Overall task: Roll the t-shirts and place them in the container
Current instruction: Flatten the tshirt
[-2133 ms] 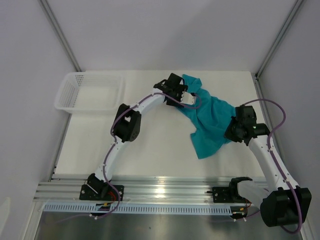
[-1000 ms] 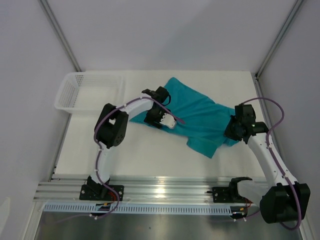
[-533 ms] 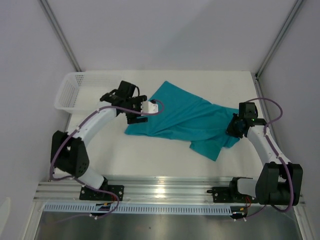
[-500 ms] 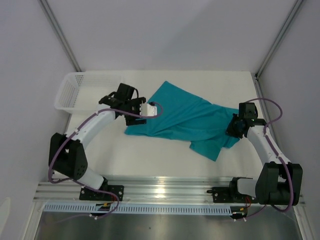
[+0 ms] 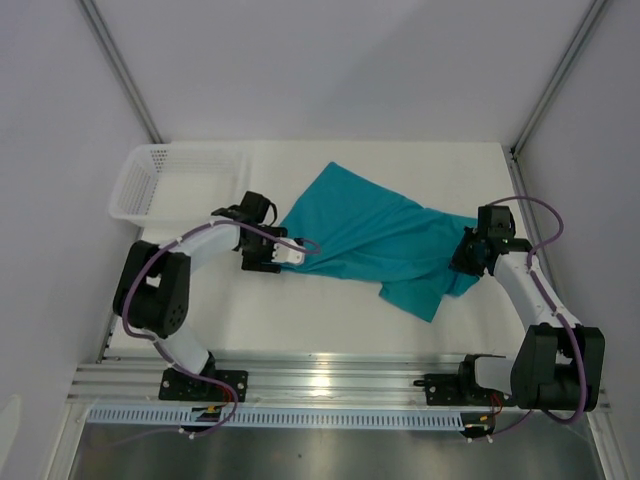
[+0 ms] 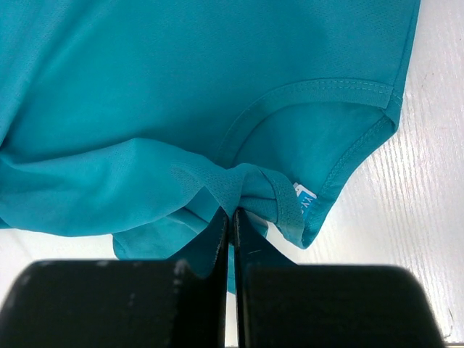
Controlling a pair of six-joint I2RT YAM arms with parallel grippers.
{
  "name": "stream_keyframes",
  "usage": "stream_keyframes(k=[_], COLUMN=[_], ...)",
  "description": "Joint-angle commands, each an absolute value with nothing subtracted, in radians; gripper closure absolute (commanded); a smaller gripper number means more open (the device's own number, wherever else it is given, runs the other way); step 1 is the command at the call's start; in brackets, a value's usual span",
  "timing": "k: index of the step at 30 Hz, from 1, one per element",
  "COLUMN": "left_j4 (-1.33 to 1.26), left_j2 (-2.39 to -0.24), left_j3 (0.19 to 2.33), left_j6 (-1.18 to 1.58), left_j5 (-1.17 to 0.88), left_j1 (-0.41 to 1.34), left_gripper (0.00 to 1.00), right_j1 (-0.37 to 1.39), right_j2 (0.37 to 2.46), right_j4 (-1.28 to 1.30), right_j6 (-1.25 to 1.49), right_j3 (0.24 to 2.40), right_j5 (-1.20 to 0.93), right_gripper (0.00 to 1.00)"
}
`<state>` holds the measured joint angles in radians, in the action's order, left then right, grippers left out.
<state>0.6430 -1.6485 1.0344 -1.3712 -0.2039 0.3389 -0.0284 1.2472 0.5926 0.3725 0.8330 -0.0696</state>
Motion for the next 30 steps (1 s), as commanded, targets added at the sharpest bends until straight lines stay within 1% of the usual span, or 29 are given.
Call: stream_keyframes(k=[1, 5, 7, 8, 9, 10, 12, 13, 16, 18, 19, 20, 22, 23, 24, 25, 26, 27, 28, 30], left_j4=[0.632, 0.637, 0.615, 0.606, 0.591, 0.586, 0.577, 0.574, 0.546, 0.546, 0.551, 0.551, 0.523, 0.497, 0.488, 0.48, 0.466, 0.447, 0.44, 0.434], left_j2=[-1.727, -1.77, -1.784, -1.798, -1.804, -1.809, -1.809, -1.804, -1.744, -1.691, -1.631, -1.605, -1.528, -1.51, -1.497, -1.491, -1.483, -1.488, -1.493, -1.512], left_j3=[1.075, 1.097, 1.089, 1.088, 1.092, 1.094, 1.097, 1.1, 1.098, 1.091, 1.085, 1.042, 0.991, 0.912, 0.885, 0.867, 0.832, 0.81, 0.801, 0.802], left_j6=[-1.394, -1.376, -1.37, -1.358, -1.348, -1.339, -1.301, -1.286, -1.188, -1.083, -1.051, -0.995, -0.942, -0.934, -0.933, -0.931, -0.924, -0.919, -0.914, -0.896], left_j5=[-0.177, -0.16, -0.134, -0.121, -0.112, -0.101, -0.1, -0.106, -0.124, -0.182, -0.207, -0.247, -0.261, -0.264, -0.267, -0.273, -0.276, -0.269, -0.264, -0.256], left_j1=[0.333, 0.322, 0.321, 0.321, 0.321, 0.321, 0.319, 0.319, 0.313, 0.281, 0.269, 0.255, 0.233, 0.23, 0.23, 0.23, 0.23, 0.23, 0.23, 0.23], left_gripper=[0.29, 0.34, 0.33, 0.37, 0.43, 0.59, 0.78, 0.99, 0.99, 0.99, 1.0, 1.0, 0.99, 0.99, 1.0, 0.99, 0.99, 0.99, 0.99, 0.99], right_j1=[-0.034, -0.038, -0.041, -0.043, -0.044, -0.046, -0.048, -0.048, -0.048, -0.048, -0.046, -0.045, -0.041, -0.04, -0.038, -0.035, -0.028, -0.025, -0.022, -0.015], right_j2=[1.233, 1.244, 1.247, 1.249, 1.249, 1.246, 1.236, 1.233, 1.249, 1.27, 1.282, 1.295, 1.353, 1.373, 1.394, 1.432, 1.448, 1.462, 1.479, 1.473], right_j4=[0.568, 0.569, 0.569, 0.572, 0.572, 0.575, 0.575, 0.574, 0.572, 0.554, 0.54, 0.514, 0.491, 0.473, 0.465, 0.459, 0.454, 0.456, 0.459, 0.463], right_j6=[0.364, 0.359, 0.356, 0.354, 0.354, 0.354, 0.354, 0.356, 0.362, 0.371, 0.385, 0.39, 0.403, 0.406, 0.413, 0.417, 0.42, 0.419, 0.419, 0.426], right_j3=[0.838, 0.842, 0.839, 0.838, 0.838, 0.833, 0.827, 0.824, 0.83, 0.836, 0.836, 0.838, 0.842, 0.844, 0.85, 0.853, 0.854, 0.859, 0.856, 0.844], right_j5=[-0.084, -0.084, -0.087, -0.089, -0.087, -0.087, -0.09, -0.095, -0.12, -0.132, -0.146, -0.152, -0.175, -0.181, -0.183, -0.186, -0.186, -0.181, -0.176, -0.169], right_gripper=[1.0, 1.0, 1.0, 1.0, 1.0, 1.0, 1.0, 1.0, 1.0, 1.0, 1.0, 1.0, 1.0, 1.0, 0.95, 0.75, 0.66, 0.59, 0.49, 0.43])
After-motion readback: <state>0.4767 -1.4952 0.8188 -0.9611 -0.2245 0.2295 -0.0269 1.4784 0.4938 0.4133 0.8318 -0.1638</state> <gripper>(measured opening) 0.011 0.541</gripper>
